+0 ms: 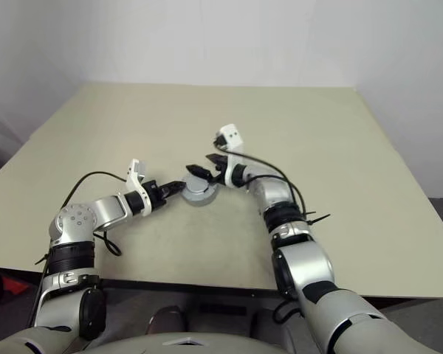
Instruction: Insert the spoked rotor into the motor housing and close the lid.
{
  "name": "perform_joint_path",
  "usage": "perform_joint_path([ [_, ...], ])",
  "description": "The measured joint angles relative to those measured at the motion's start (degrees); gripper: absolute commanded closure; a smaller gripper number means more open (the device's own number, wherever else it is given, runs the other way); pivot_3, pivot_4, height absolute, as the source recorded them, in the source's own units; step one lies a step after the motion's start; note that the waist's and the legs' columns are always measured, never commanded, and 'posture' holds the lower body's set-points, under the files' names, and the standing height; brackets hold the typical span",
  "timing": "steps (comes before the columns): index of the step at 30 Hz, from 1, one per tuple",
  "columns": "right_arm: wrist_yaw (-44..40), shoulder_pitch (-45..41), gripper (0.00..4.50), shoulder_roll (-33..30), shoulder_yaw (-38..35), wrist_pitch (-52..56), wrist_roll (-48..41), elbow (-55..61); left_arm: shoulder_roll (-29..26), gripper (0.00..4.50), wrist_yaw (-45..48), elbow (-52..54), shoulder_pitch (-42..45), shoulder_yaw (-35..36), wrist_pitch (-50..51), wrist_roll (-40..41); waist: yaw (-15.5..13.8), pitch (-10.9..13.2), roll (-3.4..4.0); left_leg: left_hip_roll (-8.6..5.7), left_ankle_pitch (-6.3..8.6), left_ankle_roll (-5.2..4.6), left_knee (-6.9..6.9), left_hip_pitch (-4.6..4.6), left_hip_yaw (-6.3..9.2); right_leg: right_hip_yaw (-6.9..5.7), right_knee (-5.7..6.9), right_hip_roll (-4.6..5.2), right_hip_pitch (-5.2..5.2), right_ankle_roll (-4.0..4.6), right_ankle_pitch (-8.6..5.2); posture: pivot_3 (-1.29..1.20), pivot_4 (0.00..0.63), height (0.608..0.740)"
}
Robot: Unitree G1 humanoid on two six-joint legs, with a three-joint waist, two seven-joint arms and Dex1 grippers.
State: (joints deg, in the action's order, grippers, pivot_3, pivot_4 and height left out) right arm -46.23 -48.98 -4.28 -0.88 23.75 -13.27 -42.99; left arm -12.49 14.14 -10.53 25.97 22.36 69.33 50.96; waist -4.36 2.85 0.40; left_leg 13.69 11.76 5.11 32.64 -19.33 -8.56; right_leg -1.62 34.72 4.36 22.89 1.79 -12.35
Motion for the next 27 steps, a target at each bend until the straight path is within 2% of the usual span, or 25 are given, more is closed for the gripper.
perform_joint_path([
  [7,-7.9,-0.5,0.01,-10.5,1.1,24.1,-4.9,6.7,0.1,4.5,0.1,0.4,-0.4,-0.1,0.0,0.0,-0.3,0.0,0.01,0.0,-0.02,0.02,-0.03,-0.17,0.0,0.0,-0.01,-0.01,0.0,-0.01,0.0,0.0,0.0,0.74],
  [12,-12.5,2.0,0.01,-14.1,5.5,33.7,-5.2,8.7,0.3,4.5,0.4,0.4,-0.7,-0.2,-0.1,-0.1,-0.8,0.0,0.0,0.02,-0.03,0.05,-0.02,-0.11,-0.01,0.01,0.01,-0.01,-0.04,-0.01,0.0,0.0,0.0,0.74],
  [17,-10.8,2.4,0.01,-12.0,5.5,36.3,-5.3,7.0,0.4,4.5,0.4,0.8,-1.2,-0.2,-0.2,-0.1,-0.9,0.0,0.01,0.05,-0.06,0.11,-0.03,0.0,-0.03,0.03,0.11,-0.03,-0.04,-0.01,0.0,0.0,0.0,0.74],
  [27,-2.1,0.0,0.01,-2.8,-1.3,36.3,-6.0,1.9,0.0,4.5,-0.2,2.0,-1.9,0.4,-0.1,-0.4,0.0,0.0,-0.02,0.04,-0.17,0.29,-0.23,0.24,-0.03,0.03,0.14,-0.05,-0.14,-0.01,0.01,0.0,0.0,0.74],
])
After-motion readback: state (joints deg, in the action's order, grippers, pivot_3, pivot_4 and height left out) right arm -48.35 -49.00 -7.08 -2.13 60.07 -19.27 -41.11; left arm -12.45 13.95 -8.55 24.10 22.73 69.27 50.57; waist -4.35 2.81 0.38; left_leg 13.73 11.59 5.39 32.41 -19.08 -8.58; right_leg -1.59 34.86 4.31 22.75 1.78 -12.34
